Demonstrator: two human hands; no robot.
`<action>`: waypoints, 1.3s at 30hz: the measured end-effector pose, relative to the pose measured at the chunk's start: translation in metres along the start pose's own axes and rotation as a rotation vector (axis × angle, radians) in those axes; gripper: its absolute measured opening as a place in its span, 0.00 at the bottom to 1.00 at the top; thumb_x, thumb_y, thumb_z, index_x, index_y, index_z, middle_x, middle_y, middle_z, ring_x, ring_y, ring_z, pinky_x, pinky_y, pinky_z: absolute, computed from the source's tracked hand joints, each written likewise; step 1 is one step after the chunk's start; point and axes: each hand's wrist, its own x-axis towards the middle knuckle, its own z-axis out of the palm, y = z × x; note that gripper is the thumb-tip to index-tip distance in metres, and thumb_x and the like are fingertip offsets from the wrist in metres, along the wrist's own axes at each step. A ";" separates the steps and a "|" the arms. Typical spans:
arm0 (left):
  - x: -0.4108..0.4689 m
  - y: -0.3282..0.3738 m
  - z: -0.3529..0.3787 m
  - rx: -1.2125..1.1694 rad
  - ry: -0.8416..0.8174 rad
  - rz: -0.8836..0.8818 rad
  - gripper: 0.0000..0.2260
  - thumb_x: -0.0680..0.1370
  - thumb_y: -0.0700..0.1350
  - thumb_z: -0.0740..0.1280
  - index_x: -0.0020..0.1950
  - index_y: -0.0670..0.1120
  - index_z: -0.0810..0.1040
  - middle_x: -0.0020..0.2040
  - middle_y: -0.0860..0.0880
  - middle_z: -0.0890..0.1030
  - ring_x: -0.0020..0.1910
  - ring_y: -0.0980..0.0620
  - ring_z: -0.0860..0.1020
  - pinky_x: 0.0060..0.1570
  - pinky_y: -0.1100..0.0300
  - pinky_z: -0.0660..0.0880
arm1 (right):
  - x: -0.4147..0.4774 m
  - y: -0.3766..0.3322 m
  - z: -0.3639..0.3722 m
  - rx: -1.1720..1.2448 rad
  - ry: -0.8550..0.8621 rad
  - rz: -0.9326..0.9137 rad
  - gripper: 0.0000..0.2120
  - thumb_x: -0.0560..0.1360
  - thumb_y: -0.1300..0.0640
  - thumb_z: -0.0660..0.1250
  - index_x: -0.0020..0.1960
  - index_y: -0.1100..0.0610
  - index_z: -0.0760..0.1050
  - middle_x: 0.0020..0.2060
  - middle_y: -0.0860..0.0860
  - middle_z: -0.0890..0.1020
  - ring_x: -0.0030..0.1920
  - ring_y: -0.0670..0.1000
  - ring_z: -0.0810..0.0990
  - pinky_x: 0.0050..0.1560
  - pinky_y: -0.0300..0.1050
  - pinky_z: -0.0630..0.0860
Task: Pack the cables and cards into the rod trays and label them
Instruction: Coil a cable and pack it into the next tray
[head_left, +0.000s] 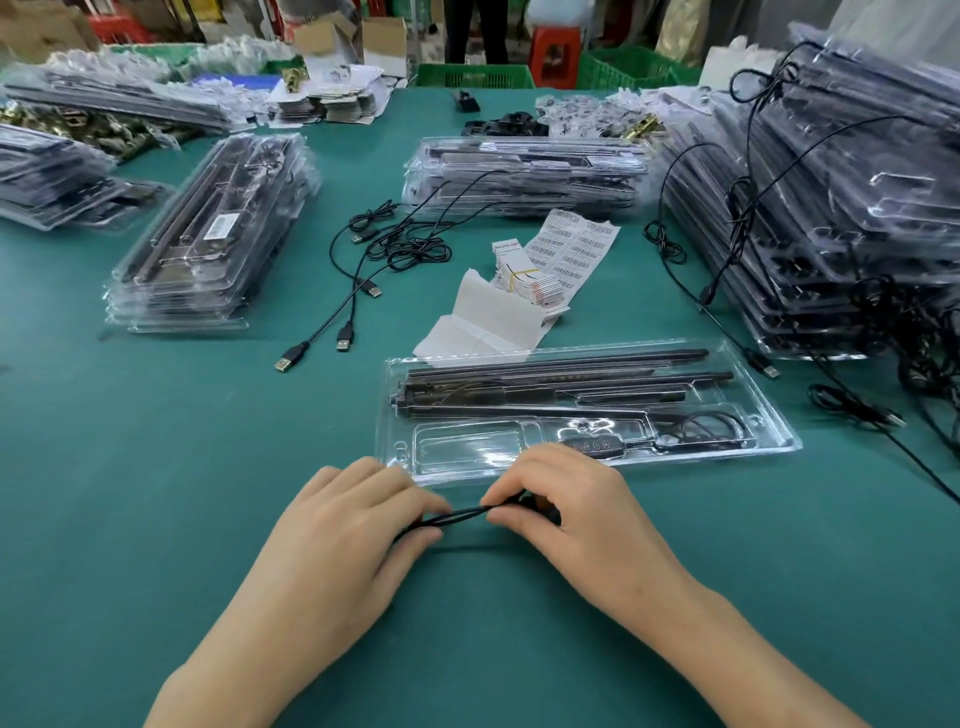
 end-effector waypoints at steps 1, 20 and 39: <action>-0.001 -0.001 -0.003 0.060 -0.025 0.010 0.13 0.79 0.55 0.59 0.46 0.55 0.82 0.41 0.60 0.78 0.41 0.52 0.78 0.40 0.56 0.75 | 0.000 0.000 0.000 0.012 0.017 0.004 0.02 0.76 0.56 0.74 0.48 0.51 0.82 0.42 0.39 0.79 0.47 0.42 0.76 0.49 0.32 0.70; -0.005 0.029 0.017 -0.742 0.404 -0.699 0.03 0.83 0.50 0.63 0.54 0.56 0.77 0.31 0.49 0.81 0.24 0.50 0.75 0.24 0.63 0.72 | -0.004 -0.006 0.019 0.138 0.182 0.176 0.06 0.74 0.57 0.76 0.45 0.49 0.81 0.40 0.41 0.79 0.41 0.47 0.78 0.42 0.32 0.71; 0.038 0.088 0.050 -0.598 0.633 -0.724 0.23 0.84 0.37 0.57 0.80 0.47 0.64 0.53 0.57 0.66 0.48 0.63 0.71 0.50 0.77 0.66 | 0.001 -0.018 -0.004 0.414 -0.074 0.420 0.05 0.81 0.50 0.68 0.49 0.44 0.82 0.42 0.41 0.84 0.38 0.47 0.85 0.42 0.44 0.82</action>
